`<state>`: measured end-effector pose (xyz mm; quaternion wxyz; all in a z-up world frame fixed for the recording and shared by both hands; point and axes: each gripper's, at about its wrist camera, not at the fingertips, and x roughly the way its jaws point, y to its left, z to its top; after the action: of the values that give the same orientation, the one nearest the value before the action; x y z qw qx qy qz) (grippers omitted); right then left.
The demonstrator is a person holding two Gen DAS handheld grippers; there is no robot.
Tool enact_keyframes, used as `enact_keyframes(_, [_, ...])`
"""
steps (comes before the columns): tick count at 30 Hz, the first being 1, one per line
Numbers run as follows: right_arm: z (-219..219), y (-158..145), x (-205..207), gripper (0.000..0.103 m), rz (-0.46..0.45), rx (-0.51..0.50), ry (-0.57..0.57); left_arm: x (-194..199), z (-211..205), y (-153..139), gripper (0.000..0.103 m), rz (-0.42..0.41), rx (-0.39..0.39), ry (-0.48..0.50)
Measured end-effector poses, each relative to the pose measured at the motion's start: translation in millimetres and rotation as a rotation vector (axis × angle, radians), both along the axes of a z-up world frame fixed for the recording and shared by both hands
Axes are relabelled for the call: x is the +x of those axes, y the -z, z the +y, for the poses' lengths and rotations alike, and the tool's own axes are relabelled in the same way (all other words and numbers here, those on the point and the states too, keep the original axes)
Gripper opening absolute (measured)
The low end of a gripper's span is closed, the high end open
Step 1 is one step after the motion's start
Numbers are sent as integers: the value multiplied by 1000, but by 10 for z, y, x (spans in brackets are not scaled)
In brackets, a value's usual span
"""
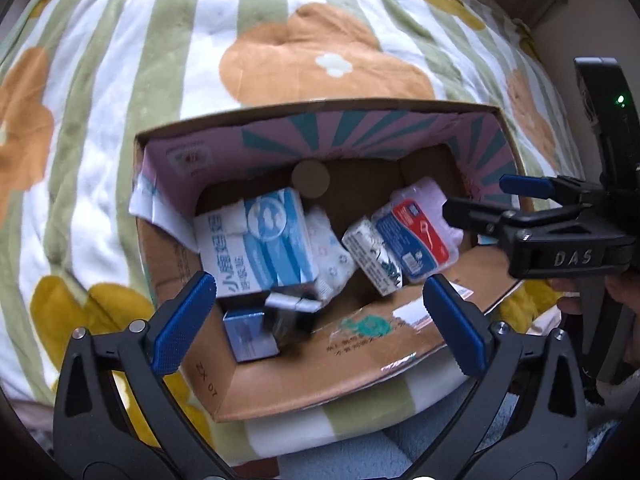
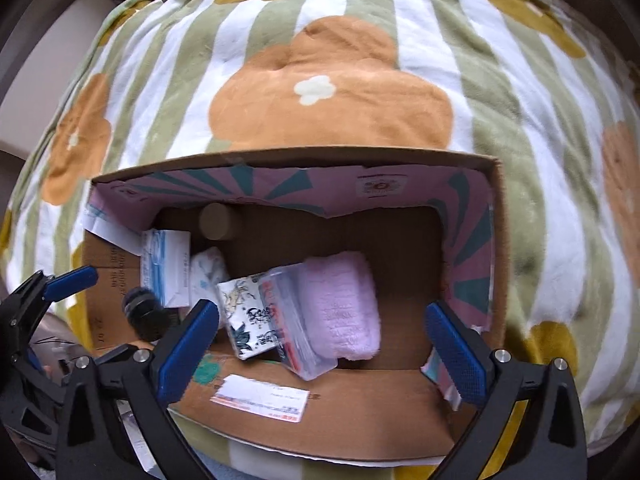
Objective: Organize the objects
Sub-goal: 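Open both tools to drop the floss box and jar into the box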
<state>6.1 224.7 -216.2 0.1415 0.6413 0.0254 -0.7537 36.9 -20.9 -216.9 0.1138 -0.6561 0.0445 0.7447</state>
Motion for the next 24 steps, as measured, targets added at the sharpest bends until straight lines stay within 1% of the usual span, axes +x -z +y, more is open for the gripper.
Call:
enact_keyframes(6, [16, -31, 15, 103, -8, -11, 10, 22, -23, -56, 103, 11, -12, 25])
enact_keyframes(10, [20, -133, -9, 103, 4, -19, 22, -22, -12, -191, 103, 32, -21, 32])
enact_keyframes(13, [21, -272, -32, 103, 21, -23, 34, -61, 19, -357, 103, 57, -39, 45])
enact_keyframes(17, [49, -529, -45, 103, 48, -20, 52, -110, 34, -642, 103, 84, -39, 39])
enact_keyframes(20, [65, -750, -37, 103, 71, -11, 59, -123, 64, -869, 103, 116, -57, 49])
enact_keyframes(22, [78, -863, -16, 103, 86, -4, 60, -145, 67, -1011, 103, 134, -59, 37])
enact_keyframes(24, [91, -990, 2, 103, 99, 5, 65, -178, 46, -1166, 103, 147, -45, 8])
